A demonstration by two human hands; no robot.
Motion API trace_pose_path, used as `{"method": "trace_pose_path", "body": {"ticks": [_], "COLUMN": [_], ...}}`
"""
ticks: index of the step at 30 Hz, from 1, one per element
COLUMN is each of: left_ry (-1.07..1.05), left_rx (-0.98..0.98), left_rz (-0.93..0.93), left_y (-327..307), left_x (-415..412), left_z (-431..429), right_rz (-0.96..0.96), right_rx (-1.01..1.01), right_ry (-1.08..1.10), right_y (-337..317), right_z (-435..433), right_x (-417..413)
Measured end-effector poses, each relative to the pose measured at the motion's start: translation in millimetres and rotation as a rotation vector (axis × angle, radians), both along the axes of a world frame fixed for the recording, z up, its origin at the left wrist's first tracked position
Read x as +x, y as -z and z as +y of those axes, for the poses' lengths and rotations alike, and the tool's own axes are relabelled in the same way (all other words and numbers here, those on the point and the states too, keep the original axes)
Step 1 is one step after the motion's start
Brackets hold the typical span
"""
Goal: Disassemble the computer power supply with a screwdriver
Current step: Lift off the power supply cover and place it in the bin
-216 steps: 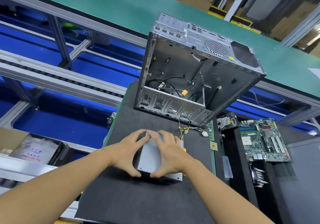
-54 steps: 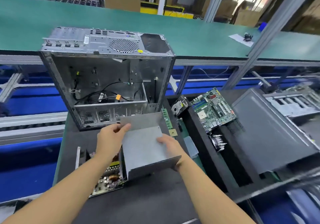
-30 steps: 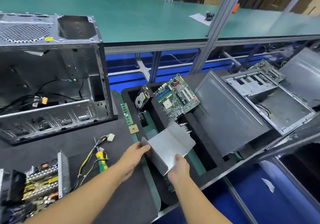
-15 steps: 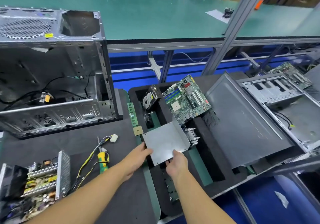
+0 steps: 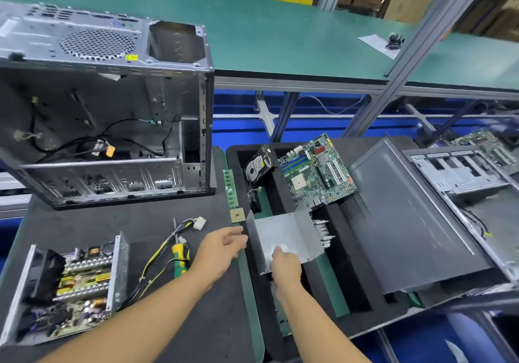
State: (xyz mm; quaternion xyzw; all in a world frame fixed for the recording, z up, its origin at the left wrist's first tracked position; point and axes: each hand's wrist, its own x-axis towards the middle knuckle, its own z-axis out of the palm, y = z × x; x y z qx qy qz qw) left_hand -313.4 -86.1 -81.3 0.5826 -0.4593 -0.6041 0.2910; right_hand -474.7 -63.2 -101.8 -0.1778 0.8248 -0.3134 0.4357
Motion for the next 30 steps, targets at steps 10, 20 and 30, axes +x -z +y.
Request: {"method": "trace_pose_path", "body": {"ticks": [10,20,30], "left_ry": [-0.09,0.188,-0.042], "left_rx": [-0.052,-0.495,-0.256], "left_rz": [-0.111,-0.853,-0.742], "left_y": [-16,-28,7], "left_x": [69,218,299], "left_z": [-5,-4,21], "right_rz": [0.22,0.272,0.368], "right_rx": [-0.438,0.184,0.106], "right_ry": [-0.729,-0.894,-0.834], "right_y": [-55,-3,6], "right_z": [-26,-21,-8], "right_x": [94,152,188]}}
